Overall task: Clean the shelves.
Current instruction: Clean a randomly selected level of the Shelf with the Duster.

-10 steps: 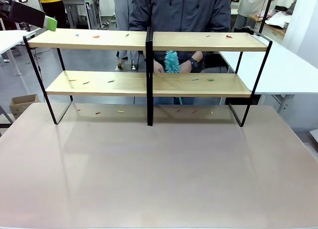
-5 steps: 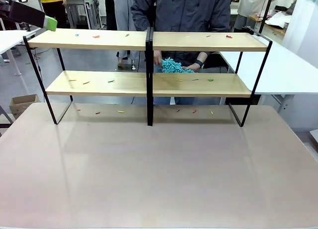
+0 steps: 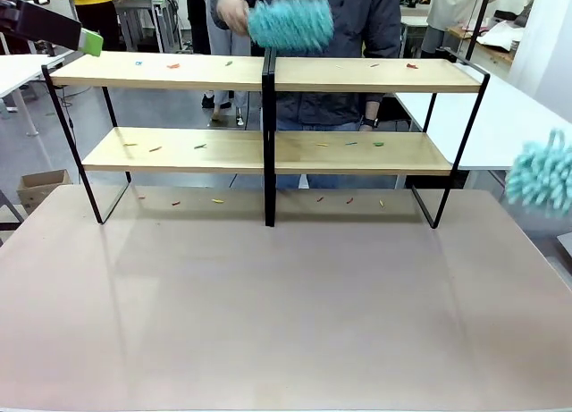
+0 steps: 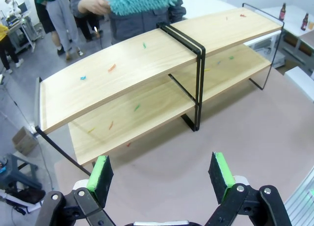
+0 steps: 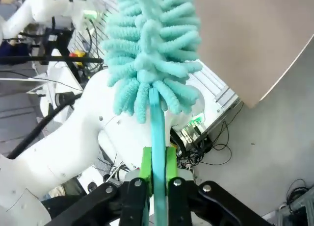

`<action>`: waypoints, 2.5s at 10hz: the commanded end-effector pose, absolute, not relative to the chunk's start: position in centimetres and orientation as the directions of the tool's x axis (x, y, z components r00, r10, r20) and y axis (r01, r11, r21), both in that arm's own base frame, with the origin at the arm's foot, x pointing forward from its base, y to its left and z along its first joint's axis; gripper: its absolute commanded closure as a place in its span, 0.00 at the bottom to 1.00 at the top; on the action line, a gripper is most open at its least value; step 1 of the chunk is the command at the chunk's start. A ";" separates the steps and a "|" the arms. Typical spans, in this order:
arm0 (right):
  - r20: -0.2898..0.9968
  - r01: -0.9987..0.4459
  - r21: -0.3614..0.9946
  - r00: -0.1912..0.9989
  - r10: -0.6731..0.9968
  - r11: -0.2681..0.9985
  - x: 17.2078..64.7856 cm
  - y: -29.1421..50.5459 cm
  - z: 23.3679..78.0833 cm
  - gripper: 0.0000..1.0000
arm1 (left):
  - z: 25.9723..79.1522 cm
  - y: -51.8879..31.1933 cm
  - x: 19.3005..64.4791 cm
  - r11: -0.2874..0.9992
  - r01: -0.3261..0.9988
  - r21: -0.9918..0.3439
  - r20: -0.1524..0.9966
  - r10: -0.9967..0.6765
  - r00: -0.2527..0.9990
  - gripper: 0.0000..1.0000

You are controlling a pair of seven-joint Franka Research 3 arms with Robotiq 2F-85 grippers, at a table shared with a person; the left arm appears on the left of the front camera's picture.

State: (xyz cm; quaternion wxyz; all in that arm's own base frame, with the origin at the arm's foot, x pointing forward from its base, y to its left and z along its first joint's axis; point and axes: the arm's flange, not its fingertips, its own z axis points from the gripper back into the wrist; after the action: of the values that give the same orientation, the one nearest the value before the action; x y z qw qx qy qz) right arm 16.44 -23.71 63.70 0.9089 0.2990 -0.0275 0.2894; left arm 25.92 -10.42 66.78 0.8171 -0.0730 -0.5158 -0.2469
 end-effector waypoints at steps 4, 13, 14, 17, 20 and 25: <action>0.154 -0.547 0.502 0.819 0.553 0.670 18.5 -20.3 61.8 0.88 | 66.7 -10.2 26.0 0.867 0.479 0.135 0.878 -0.329 0.347 0.00; 0.136 -0.610 0.381 0.780 0.611 0.695 22.6 0.7 50.1 0.88 | 66.7 -10.2 26.0 0.867 0.479 0.135 0.878 -0.329 0.347 0.00; 0.095 -0.667 0.315 0.730 0.677 0.675 21.7 2.9 49.8 0.88 | 66.7 -10.2 26.0 0.867 0.479 0.135 0.878 -0.329 0.347 0.00; 0.082 -0.602 0.126 0.798 0.597 0.788 24.9 7.5 49.2 0.88 | 66.7 -10.2 26.0 0.867 0.479 0.135 0.878 -0.329 0.347 0.00; 0.090 -0.577 0.178 0.816 0.571 0.797 29.8 10.8 46.8 0.88 | 66.7 -10.2 26.0 0.867 0.479 0.135 0.878 -0.329 0.347 0.00; 0.197 -0.571 0.224 0.820 0.537 0.790 36.2 14.8 43.2 0.88 | 66.7 -10.2 26.0 0.867 0.479 0.135 0.878 -0.329 0.347 0.00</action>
State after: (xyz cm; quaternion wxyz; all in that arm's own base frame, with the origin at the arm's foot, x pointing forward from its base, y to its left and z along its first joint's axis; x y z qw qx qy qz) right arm 34.37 13.91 43.67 0.9435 0.1214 -0.0534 0.3037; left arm 25.95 -10.40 66.77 0.8173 -0.0731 -0.5156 -0.2466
